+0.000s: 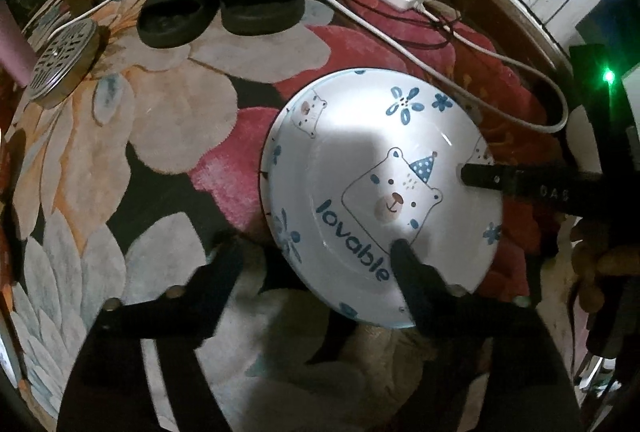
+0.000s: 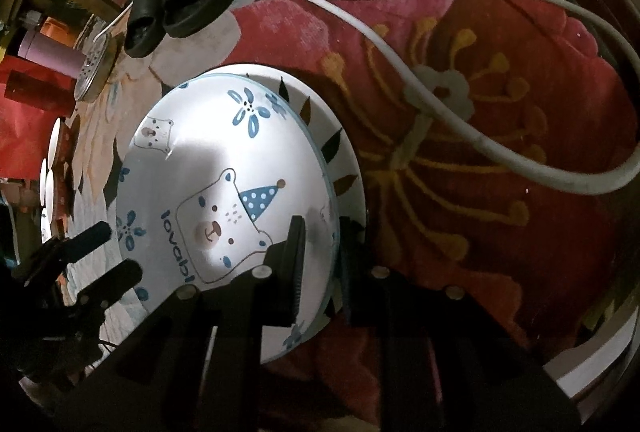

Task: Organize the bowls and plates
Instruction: 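Lower the bear-print plate onto the striped plate and open the left tool, then withdraw the left tool toward the small white bowls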

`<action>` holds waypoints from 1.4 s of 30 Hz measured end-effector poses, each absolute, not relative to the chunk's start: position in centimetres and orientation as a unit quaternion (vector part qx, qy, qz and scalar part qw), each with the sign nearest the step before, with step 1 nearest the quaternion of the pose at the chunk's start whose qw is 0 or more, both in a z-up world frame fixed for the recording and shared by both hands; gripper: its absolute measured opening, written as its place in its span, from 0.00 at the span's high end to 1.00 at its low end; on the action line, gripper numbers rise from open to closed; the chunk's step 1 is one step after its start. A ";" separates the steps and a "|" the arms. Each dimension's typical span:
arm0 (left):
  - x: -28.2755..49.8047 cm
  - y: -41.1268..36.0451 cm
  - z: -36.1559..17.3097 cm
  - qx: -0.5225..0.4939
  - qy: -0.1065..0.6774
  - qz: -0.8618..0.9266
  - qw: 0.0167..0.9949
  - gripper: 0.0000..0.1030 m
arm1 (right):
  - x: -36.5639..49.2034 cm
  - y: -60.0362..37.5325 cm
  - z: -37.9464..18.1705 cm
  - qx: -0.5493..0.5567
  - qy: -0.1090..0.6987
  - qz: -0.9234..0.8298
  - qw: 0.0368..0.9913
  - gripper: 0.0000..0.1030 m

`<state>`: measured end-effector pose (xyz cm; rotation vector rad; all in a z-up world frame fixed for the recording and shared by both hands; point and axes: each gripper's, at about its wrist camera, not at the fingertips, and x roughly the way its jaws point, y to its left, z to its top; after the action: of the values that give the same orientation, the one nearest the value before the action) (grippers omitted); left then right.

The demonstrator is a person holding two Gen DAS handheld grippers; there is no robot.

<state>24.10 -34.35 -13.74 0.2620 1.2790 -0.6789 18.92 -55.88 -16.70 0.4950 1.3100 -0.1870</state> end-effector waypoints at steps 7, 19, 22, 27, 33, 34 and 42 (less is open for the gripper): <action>24.5 -32.5 -12.8 0.107 0.578 -0.293 0.754 0.05 | 19.2 -54.5 -13.9 0.196 0.572 -0.087 0.792 0.27; 25.8 -27.5 -11.6 0.086 0.568 -0.222 0.788 0.01 | 20.6 -49.8 -12.5 0.149 0.561 -0.064 0.812 0.00; 26.1 -26.4 -11.5 0.088 0.568 -0.210 0.791 0.01 | 20.9 -48.9 -12.6 0.148 0.565 -0.058 0.810 0.00; 26.5 -24.6 -11.4 0.087 0.567 -0.195 0.795 0.01 | 21.4 -47.4 -12.5 0.147 0.566 -0.046 0.810 0.00; 26.8 -23.0 -11.4 0.078 0.568 -0.185 0.798 0.01 | 21.8 -45.9 -12.6 0.138 0.570 -0.036 0.809 0.00; 26.8 -22.8 -11.5 0.077 0.568 -0.183 0.799 0.01 | 21.8 -45.6 -12.6 0.136 0.571 -0.035 0.809 0.00; 27.2 -20.0 -11.6 0.066 0.572 -0.165 0.800 0.01 | 22.3 -44.4 -12.7 0.133 0.571 -0.031 0.810 0.00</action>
<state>27.21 -20.00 -11.61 0.1415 1.2277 -0.3547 22.28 -44.36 -12.72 0.2835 1.2198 -0.0673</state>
